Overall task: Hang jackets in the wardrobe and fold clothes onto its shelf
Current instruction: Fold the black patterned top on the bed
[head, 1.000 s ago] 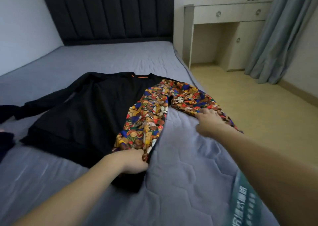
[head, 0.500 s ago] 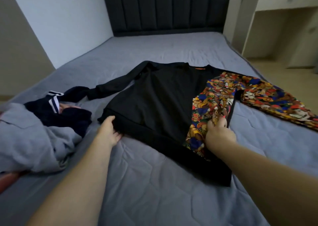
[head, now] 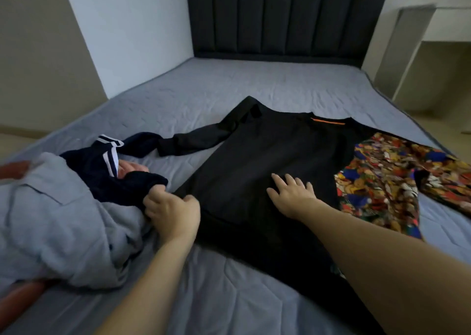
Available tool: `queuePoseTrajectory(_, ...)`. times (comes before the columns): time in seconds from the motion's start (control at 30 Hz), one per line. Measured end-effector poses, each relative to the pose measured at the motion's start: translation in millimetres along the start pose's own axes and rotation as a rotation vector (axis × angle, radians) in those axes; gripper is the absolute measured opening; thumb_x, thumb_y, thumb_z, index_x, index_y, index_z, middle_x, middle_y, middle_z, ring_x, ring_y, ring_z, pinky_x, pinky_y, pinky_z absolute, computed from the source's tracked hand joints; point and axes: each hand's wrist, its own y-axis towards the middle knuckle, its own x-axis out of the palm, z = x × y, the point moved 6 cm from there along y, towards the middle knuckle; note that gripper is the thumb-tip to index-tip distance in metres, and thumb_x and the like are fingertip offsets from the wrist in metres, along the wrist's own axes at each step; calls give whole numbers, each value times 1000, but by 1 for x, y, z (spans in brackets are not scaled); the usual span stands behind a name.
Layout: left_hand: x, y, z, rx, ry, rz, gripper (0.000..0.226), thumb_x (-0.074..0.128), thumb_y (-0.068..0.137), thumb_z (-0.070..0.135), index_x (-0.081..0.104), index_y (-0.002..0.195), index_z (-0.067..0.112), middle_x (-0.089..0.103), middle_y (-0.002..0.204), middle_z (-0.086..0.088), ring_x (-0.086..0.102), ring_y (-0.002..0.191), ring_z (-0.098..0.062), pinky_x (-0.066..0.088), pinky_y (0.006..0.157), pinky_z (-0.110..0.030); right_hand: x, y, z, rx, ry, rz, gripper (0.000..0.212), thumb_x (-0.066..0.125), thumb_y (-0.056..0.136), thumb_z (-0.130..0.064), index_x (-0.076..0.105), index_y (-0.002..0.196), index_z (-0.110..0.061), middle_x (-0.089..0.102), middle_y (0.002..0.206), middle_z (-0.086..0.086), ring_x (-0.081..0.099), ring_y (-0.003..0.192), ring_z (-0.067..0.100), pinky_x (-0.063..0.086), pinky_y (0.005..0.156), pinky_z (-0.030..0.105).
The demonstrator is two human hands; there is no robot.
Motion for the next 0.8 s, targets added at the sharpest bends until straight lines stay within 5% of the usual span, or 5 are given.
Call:
queuePoseTrajectory(0.1,31,40,39,231,186,-52,47,58,80,23,48,125,10,43,134,-13,40,122,-37,35,103,-46,16,48,-8,-13,-16,-40,59,11,97,-58,-1,152,-39,-10,162,4,-9,148,31,-4,116,55)
queuePoseTrajectory(0.23,104,106,39,-377,-466,-444,43,51,93,19,46,133,4,55,110,-9,55,96,-26,47,78,-38,28,106,14,-17,-60,57,68,5,90,-69,-15,149,-42,-15,161,5,-15,147,27,-11,117,50)
queuePoseTrajectory(0.3,137,134,34,-611,-799,-503,48,53,97,21,41,141,6,54,129,-13,55,114,-28,47,95,-37,32,131,27,-45,-83,142,75,-4,78,-77,-21,144,-46,-18,160,6,-17,147,27,-13,117,46)
queuePoseTrajectory(0.5,206,187,44,-715,-1021,-564,56,61,95,32,43,140,5,58,115,-18,61,101,-27,53,87,-37,22,192,46,-132,-112,199,76,-11,69,-82,-31,135,-50,-19,160,6,-17,147,26,-12,117,43)
queuePoseTrajectory(0.8,164,266,233,-91,-442,135,46,34,103,35,52,130,2,57,135,-14,54,122,-31,41,91,-31,16,210,55,-211,165,140,76,10,83,-77,-2,150,-44,-8,160,-6,-12,148,17,-13,118,39)
